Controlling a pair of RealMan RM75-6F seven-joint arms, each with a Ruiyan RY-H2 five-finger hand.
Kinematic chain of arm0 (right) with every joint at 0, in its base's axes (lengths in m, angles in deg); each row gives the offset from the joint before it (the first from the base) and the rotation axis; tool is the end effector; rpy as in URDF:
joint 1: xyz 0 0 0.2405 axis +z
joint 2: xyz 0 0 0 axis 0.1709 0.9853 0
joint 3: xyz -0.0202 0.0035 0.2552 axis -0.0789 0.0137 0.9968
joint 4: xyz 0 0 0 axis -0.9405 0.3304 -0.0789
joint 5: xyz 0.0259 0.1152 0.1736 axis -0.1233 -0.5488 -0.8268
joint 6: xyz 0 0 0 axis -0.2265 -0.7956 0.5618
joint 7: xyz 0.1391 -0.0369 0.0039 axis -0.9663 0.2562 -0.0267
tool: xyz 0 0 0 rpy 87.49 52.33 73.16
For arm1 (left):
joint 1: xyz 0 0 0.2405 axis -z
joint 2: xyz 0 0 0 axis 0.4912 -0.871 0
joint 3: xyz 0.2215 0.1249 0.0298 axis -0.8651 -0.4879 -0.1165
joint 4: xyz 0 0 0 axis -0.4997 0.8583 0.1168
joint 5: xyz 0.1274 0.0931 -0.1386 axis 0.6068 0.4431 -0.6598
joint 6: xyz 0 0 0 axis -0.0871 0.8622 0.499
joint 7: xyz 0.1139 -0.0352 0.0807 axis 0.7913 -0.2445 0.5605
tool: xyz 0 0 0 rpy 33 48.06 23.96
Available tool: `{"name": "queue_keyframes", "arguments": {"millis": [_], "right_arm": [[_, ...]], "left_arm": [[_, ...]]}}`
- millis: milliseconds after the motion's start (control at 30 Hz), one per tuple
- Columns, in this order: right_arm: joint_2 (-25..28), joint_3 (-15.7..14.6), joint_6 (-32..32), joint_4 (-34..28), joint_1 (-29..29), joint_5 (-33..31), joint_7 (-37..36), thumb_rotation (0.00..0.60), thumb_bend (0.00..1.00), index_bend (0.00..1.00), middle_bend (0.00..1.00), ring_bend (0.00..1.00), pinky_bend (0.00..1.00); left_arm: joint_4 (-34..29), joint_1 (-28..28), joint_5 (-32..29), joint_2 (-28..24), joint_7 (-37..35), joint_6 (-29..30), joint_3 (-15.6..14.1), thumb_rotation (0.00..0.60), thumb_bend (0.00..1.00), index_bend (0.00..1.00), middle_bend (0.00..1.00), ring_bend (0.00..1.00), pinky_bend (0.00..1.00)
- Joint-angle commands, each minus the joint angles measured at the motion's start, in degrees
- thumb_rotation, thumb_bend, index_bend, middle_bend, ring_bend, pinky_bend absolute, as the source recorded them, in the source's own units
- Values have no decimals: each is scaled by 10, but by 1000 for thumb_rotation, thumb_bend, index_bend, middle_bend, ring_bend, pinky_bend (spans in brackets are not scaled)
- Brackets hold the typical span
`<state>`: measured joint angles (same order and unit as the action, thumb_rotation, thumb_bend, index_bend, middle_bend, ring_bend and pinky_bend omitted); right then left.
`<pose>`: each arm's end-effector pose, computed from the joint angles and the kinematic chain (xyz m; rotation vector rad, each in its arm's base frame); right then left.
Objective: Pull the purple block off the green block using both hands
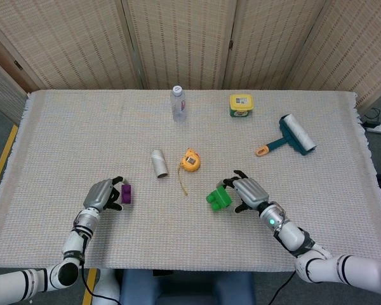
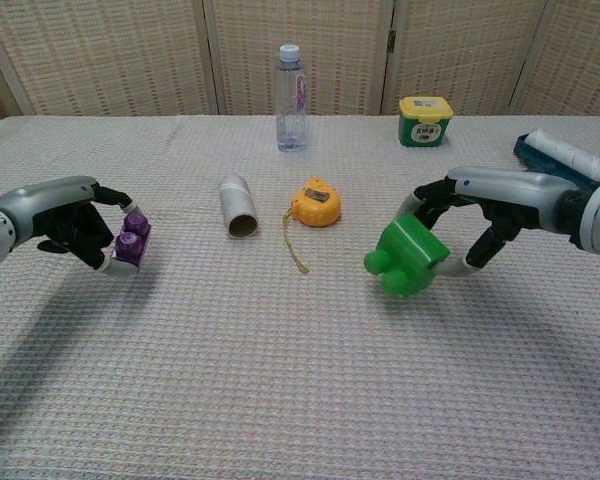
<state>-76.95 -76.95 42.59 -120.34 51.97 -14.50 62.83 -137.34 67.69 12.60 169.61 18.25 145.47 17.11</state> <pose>-0.1844 -0.3263 -0.0069 1.8996 -1.3732 0.9527 -0.2002 0.3300 -0.0066 -1.4754 -1.5047 -0.9113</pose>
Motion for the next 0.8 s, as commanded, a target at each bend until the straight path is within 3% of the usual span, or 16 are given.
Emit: {"name": "queue_keyframes", "arguments": {"millis": [33,100,200,467,600,667,733,800], "right_arm": [[16,0,25,-11,7,-6,11,600,382,174,72,54,0],[21,2,31,-16,7,-10,10,600,382,5,6,7,0],[28,5,31,-23,2,-9,1,600,383,0,0,0,0],[78,10,42,-72,-1,5,-3,600,376,0,0,0,0],[116,15,20,-113,-10,33,-8,600,368,0,0,0,0],[133,13,0,-123,-17,49,11,600,367,0,0,0,0],[149,5,-31,-129,-32,60,53,600,367,0,0,0,0],[155,-5,-63,-129,-50,56,106,600,367,0,0,0,0]], "left_arm": [[-1,0,-3,-5,-2,-11,2,600,495,321,1000,970,1000],[0,-1,-7,-5,-3,-15,3,600,433,128,1000,946,1000],[0,-1,-4,-5,-3,-17,4,600,359,10,1000,918,1000],[-16,-4,5,-13,-12,-22,11,600,277,0,1000,905,1000],[-51,-19,66,-31,-45,9,26,600,265,0,1000,898,1000],[-67,-26,107,-49,-36,32,19,600,262,0,1000,879,1000],[-82,-37,161,-75,-6,65,1,600,261,11,981,813,977],[-81,-50,210,-89,19,102,-16,600,261,55,859,679,884]]}}
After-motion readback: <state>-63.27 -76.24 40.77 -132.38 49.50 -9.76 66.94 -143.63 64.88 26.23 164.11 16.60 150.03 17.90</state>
